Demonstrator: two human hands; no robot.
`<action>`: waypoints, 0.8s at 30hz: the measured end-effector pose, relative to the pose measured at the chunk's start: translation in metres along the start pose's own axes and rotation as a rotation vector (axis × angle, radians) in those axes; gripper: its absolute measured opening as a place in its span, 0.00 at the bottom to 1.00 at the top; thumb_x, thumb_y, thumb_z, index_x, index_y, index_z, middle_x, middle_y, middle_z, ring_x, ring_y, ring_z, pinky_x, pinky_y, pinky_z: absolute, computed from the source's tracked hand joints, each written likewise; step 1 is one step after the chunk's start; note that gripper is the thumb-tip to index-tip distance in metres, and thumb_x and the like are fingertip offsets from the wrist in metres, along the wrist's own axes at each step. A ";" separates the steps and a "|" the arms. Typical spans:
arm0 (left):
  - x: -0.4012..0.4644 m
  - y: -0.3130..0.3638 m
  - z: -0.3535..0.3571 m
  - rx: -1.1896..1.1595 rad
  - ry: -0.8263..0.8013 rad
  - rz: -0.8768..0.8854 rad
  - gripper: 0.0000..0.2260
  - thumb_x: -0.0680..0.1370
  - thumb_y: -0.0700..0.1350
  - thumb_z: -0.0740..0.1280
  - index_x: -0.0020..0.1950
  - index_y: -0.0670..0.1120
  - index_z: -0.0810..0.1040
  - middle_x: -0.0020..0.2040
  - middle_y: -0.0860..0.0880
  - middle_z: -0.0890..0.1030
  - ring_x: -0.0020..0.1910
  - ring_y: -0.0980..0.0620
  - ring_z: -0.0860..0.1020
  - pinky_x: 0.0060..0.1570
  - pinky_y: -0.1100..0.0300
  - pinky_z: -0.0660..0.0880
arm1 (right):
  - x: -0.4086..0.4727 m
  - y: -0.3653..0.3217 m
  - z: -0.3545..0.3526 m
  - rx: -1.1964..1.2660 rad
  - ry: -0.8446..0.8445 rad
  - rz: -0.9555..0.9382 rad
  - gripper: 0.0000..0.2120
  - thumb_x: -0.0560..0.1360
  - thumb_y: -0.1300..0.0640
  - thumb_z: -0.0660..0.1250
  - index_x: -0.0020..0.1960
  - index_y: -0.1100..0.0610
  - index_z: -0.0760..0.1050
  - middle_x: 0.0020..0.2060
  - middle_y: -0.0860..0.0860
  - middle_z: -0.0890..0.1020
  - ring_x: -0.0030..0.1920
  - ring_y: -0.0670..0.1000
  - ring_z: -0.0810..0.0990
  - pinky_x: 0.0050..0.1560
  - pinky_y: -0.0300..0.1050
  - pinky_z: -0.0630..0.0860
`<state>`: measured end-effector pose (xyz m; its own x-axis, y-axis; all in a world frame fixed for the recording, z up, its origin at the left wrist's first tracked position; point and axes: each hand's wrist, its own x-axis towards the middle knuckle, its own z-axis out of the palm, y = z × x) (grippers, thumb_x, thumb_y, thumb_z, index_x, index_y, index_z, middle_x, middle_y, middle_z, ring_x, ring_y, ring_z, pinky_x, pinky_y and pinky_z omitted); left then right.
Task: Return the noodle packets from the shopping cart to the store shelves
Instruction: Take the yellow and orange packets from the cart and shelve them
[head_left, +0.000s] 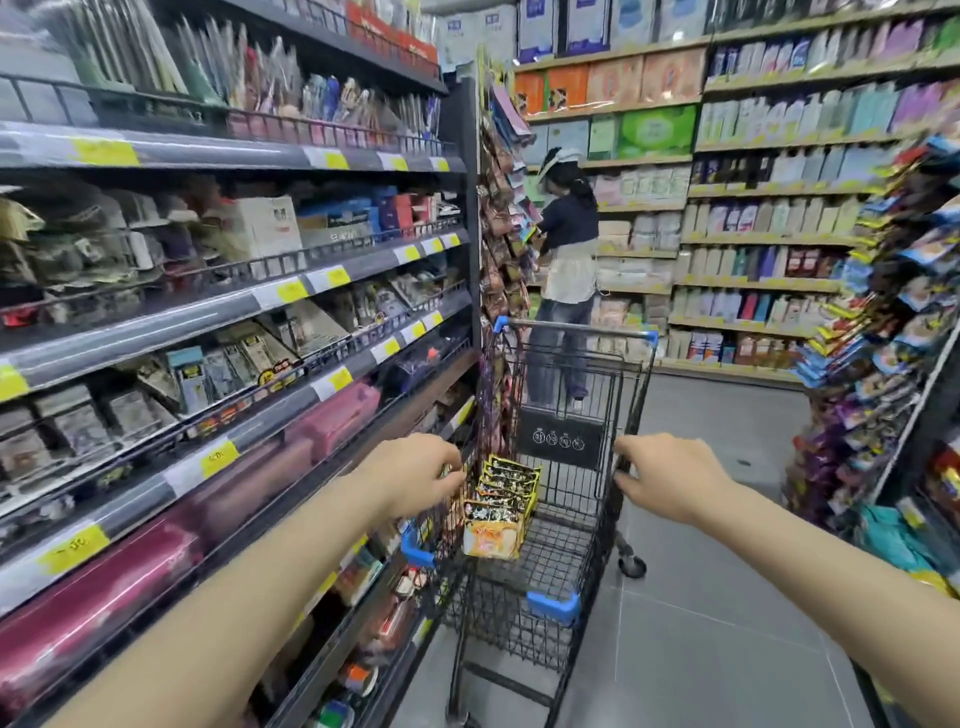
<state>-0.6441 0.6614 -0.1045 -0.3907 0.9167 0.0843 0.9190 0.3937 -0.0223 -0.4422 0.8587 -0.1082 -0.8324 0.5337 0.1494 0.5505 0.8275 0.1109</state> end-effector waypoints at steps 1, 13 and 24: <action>0.013 -0.007 0.004 -0.005 -0.005 -0.007 0.16 0.80 0.53 0.55 0.61 0.49 0.76 0.61 0.51 0.78 0.59 0.49 0.76 0.54 0.50 0.75 | 0.019 0.001 0.005 0.015 -0.013 0.000 0.14 0.78 0.50 0.56 0.61 0.53 0.72 0.55 0.51 0.81 0.55 0.55 0.79 0.46 0.45 0.73; 0.154 -0.131 0.077 -0.046 -0.222 -0.029 0.15 0.80 0.52 0.57 0.60 0.48 0.76 0.60 0.49 0.77 0.59 0.46 0.75 0.55 0.51 0.74 | 0.205 -0.035 0.094 0.203 -0.347 0.038 0.23 0.76 0.47 0.61 0.68 0.55 0.65 0.62 0.52 0.77 0.61 0.55 0.76 0.56 0.49 0.74; 0.297 -0.215 0.160 -0.168 -0.361 0.179 0.16 0.81 0.51 0.56 0.64 0.47 0.74 0.61 0.48 0.77 0.59 0.49 0.75 0.57 0.55 0.71 | 0.331 -0.057 0.162 0.352 -0.502 0.229 0.24 0.77 0.50 0.62 0.72 0.53 0.63 0.66 0.50 0.75 0.64 0.51 0.75 0.64 0.50 0.73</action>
<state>-0.9662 0.8596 -0.2337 -0.1902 0.9466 -0.2604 0.9583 0.2367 0.1603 -0.7597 1.0166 -0.2237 -0.6724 0.6492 -0.3555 0.7343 0.6455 -0.2101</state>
